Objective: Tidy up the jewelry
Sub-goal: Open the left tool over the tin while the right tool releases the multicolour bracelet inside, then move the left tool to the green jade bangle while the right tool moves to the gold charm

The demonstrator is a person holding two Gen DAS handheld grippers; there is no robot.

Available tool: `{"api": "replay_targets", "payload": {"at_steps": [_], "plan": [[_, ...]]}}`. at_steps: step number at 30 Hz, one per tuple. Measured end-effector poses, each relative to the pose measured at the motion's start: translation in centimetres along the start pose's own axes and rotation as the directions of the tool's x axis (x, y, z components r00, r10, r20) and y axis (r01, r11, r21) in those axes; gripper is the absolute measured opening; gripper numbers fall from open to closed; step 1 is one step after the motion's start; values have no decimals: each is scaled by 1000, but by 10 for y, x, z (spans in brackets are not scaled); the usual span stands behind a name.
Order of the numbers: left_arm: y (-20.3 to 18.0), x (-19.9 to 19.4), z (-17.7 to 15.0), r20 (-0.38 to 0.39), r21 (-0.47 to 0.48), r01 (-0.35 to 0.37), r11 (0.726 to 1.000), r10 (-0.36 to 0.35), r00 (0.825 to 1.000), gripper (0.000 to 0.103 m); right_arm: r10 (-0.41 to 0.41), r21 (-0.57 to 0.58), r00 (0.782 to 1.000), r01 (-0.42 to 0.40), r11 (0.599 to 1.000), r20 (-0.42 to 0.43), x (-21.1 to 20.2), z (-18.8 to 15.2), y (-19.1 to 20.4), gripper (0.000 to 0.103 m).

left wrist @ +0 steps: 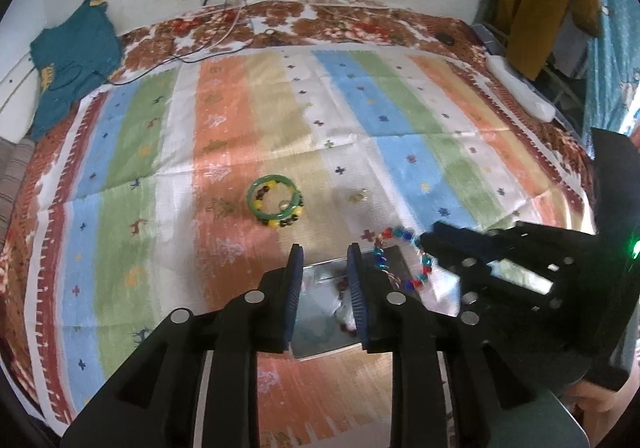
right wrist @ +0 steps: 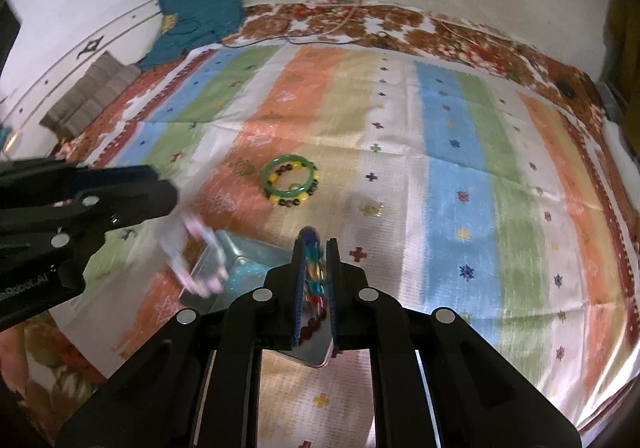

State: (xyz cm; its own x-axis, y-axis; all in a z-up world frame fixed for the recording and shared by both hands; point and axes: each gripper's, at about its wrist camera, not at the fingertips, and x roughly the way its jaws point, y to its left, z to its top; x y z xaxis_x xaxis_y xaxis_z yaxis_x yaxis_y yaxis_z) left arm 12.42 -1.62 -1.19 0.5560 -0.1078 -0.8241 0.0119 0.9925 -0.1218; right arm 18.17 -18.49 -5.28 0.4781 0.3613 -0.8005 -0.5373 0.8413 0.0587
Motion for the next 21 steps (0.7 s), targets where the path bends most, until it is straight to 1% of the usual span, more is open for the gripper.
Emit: {"api": "replay_targets", "payload": {"at_steps": [1,2,4,9,11,12,17,19,21], "plan": [[2,0,0,-1,-3,-7,1000,7,1000,23,-2,7,1000,2,1000,-3,1,0,-2,23],[4,1,0,-3,-9,-13,1000,13,1000,23,-7,16,1000,7,1000,-8,2,0,-5,25],[9,2,1,-6,-21,-20,1000,20,1000,23,-18,26,1000,18,1000,-14,5,0,-8,27],[17,4,4,-10,-38,-31,999,31,999,29,-18,42,999,19,999,-35,10,2,-13,29],[21,7,5,-16,-45,-42,998,42,999,30,-23,44,999,25,999,-43,13,4,-14,32],[23,10,6,-21,-51,-50,997,49,999,30,-24,44,999,26,999,-46,14,5,-14,35],[34,15,10,-28,-74,-78,994,76,997,36,-26,51,998,29,998,-57,20,10,-16,37],[37,19,13,-33,-82,-87,993,84,996,38,-31,49,998,35,998,-63,23,10,-17,42],[39,22,15,-38,-84,-98,992,95,995,41,-38,47,997,41,998,-72,27,12,-18,44]]}}
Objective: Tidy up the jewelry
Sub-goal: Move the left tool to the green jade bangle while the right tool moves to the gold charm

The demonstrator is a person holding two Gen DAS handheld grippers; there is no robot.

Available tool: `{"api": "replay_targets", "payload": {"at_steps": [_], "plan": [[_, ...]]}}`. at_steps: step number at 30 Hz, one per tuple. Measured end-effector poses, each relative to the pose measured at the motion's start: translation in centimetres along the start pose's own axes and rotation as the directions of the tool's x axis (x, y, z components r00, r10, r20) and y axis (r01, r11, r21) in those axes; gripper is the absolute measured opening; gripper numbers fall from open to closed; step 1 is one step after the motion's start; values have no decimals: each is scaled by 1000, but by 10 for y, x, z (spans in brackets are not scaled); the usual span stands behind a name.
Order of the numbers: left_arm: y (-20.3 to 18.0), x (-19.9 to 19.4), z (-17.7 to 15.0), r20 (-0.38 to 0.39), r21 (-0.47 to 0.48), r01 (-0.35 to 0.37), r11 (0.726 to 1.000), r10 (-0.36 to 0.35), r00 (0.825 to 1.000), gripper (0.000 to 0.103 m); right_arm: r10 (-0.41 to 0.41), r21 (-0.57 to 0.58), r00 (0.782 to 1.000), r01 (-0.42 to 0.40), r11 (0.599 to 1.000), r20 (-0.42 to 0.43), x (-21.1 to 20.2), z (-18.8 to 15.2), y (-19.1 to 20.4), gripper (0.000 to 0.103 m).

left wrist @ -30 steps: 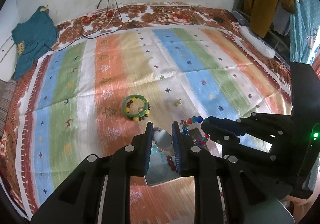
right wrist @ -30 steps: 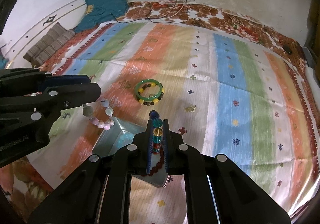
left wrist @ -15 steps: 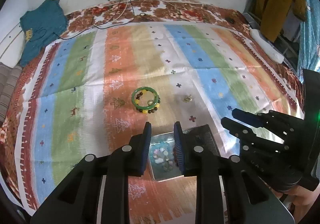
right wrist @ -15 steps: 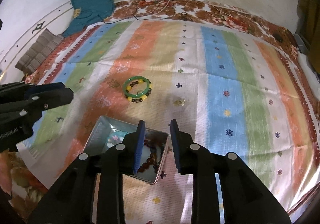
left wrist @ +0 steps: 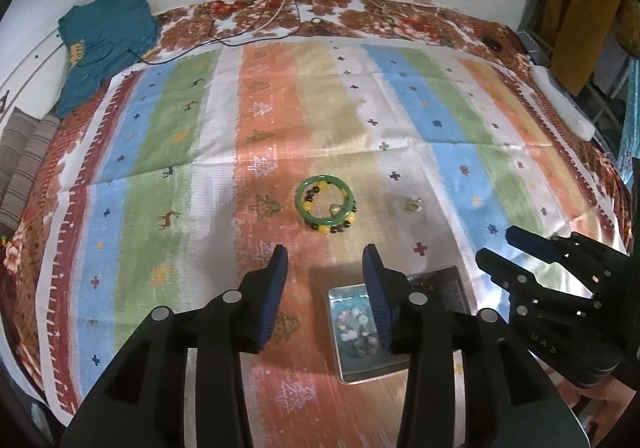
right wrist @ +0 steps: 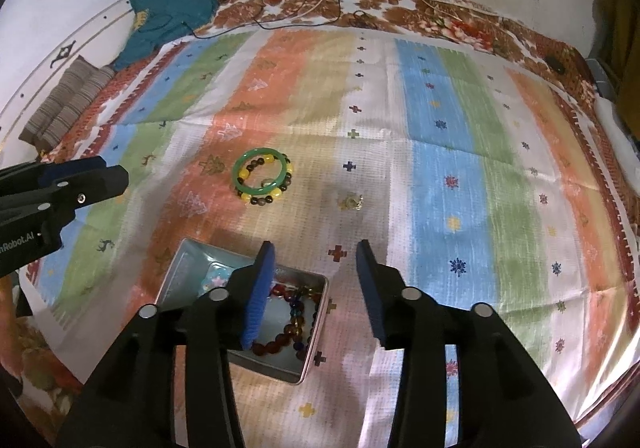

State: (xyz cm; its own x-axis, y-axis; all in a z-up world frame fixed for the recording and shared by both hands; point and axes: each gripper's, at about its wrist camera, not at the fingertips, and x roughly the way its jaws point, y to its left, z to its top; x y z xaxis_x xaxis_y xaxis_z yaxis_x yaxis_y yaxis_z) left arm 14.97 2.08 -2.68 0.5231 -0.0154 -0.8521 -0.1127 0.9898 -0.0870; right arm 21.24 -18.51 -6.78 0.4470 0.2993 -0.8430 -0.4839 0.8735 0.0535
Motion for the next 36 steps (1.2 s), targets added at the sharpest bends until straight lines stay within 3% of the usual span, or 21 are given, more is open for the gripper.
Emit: {"api": "replay_targets", "payload": {"at_steps": [11,16,36], "plan": [[12,31,13,-45,10,-99,995,100,994,51,-41,-20,998,41,999,-38,18,10,-1,57],[17,36,15,-50,-12,-103,995,102,994,56,-50,-6,997,50,999,-50,26,16,-5,61],[14,85,39,-99,17,-129,991,130,987,57,-86,28,987,91,995,-137,76,38,-25,67]]}}
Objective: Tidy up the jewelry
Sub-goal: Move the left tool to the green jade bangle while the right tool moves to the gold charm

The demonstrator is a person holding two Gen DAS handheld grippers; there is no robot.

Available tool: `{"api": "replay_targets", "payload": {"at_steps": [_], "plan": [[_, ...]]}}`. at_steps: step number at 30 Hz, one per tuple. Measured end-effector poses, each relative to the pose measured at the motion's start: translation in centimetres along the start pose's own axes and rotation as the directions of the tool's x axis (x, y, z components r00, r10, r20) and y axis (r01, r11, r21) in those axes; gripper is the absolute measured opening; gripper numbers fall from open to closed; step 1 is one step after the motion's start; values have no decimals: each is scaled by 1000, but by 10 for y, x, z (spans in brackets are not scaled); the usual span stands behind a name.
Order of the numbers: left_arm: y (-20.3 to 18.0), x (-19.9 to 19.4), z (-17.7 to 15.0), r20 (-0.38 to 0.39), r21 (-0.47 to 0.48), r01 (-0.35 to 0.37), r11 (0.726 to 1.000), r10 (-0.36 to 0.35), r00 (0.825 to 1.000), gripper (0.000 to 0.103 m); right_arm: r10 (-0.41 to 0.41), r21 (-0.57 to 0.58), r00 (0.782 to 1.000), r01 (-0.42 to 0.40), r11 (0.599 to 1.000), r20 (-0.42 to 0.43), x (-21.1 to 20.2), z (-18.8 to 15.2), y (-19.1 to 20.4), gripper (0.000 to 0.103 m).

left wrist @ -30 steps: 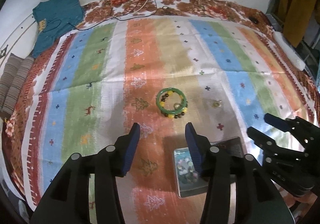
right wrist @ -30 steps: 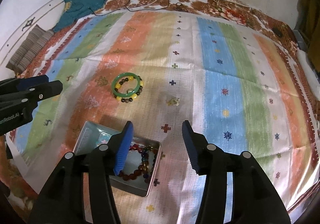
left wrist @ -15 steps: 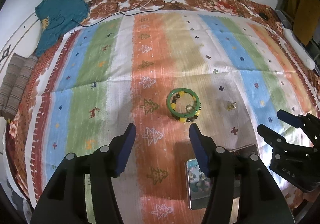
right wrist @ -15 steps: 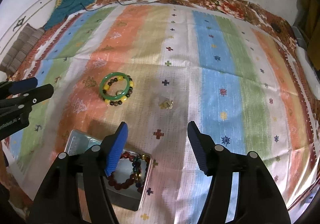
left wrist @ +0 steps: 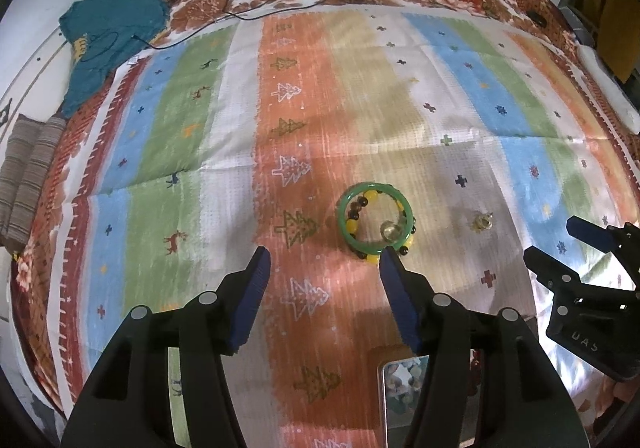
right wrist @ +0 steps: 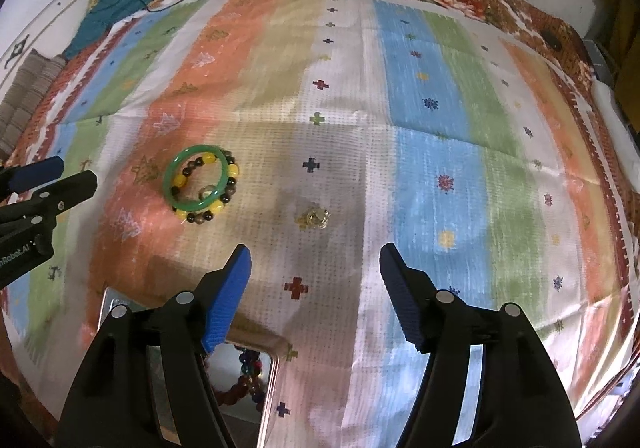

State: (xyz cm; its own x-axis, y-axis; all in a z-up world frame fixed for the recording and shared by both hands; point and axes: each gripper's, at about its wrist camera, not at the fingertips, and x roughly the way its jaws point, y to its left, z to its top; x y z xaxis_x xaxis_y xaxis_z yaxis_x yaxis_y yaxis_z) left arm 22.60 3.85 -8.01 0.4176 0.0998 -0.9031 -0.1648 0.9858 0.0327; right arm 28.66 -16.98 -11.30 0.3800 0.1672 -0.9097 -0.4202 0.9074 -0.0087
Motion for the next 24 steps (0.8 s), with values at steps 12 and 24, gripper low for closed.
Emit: {"api": "replay_targets", "payload": {"at_steps": [12,24], "plan": [[2,27,8,-50,12,-8,1000,8,999,57,-17,-19,999,17,1000,-35,19,9,0,67],[2,57,18,-93,34,-18,999,21,995,57,-20,-21,995,18,1000,-95,48,18,-1,67]]}}
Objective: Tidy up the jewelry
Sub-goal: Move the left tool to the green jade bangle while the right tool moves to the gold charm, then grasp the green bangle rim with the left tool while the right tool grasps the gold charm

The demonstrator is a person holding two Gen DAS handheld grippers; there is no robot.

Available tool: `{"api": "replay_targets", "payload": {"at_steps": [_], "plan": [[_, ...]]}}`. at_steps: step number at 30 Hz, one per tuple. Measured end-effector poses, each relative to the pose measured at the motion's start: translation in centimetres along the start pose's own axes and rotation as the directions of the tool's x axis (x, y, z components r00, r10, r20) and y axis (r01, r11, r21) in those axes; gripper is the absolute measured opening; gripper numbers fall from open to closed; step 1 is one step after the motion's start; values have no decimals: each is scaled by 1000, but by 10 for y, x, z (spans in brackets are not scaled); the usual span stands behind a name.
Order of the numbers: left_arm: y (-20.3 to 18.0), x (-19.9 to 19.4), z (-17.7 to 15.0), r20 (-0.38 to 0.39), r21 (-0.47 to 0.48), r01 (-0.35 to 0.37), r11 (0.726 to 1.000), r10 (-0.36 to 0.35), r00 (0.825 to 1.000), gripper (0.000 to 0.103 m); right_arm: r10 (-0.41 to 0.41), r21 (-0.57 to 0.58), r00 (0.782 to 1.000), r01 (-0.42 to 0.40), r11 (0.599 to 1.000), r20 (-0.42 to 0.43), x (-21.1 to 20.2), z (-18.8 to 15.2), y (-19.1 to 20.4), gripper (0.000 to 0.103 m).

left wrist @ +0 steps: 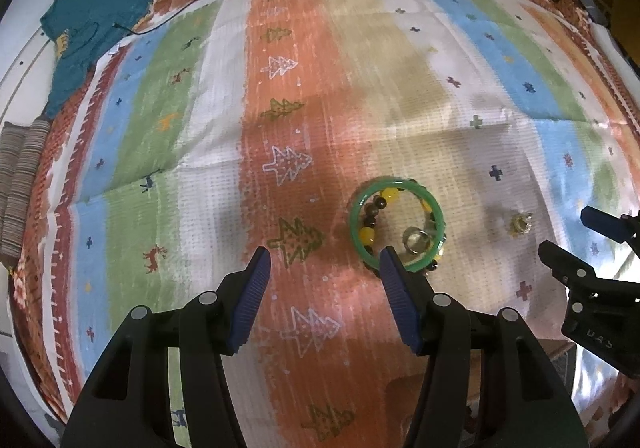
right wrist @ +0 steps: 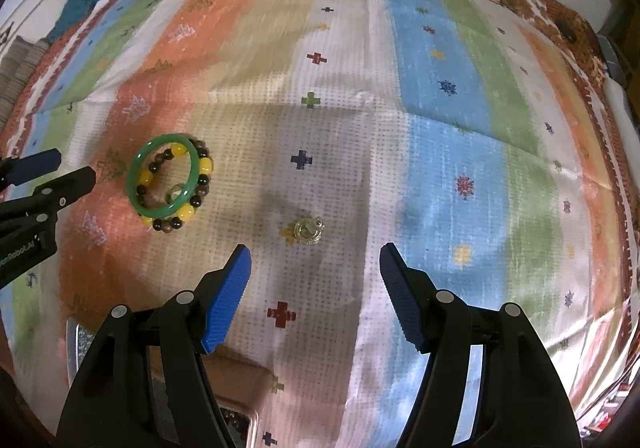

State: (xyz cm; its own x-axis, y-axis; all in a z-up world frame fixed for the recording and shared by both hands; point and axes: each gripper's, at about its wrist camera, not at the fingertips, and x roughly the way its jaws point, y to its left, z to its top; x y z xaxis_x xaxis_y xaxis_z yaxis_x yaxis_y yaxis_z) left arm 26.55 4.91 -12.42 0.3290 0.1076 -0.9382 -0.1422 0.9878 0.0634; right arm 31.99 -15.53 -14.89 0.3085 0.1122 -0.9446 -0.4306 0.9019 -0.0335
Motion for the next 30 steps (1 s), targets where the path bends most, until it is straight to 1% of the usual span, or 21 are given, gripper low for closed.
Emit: {"api": "replay_targets", "payload": {"at_steps": [5,11,15,18,21,23,24,27,29,30], "plan": [[0,12,4,-19,2,-2,1000,2,1000,57,-6,-10,1000,6,1000,-15,9,4,2,67],[-1,21,10,-38,-2,31,1000,-31,999,55,-15,-15,999,14,1000,-44,23,9,1,66],[-3,29,15,-48,0,45,999,-45,998,52,-8,-17,998,7,1000,-68,31,11,2,62],[-3,35,16,-59,3,47,999,-47,997,48,-7,-23,997,5,1000,-82,36,13,3,60],[-4,40,16,-68,10,49,999,-48,997,42,-10,-26,996,8,1000,-94,42,15,4,55],[-5,45,16,-79,24,47,999,-45,996,34,-12,-28,995,9,1000,-102,46,17,4,51],[-5,46,16,-83,30,45,999,-42,996,32,-13,-29,995,10,1000,-103,48,17,4,46],[-6,52,16,-92,33,55,998,-52,994,30,-18,-33,995,14,999,-101,52,19,5,43],[-7,55,15,-101,43,61,997,-57,993,19,-9,-34,995,5,999,-98,52,20,6,35],[-9,57,14,-106,48,60,997,-55,993,16,-5,-32,995,2,999,-98,53,20,5,29]]}}
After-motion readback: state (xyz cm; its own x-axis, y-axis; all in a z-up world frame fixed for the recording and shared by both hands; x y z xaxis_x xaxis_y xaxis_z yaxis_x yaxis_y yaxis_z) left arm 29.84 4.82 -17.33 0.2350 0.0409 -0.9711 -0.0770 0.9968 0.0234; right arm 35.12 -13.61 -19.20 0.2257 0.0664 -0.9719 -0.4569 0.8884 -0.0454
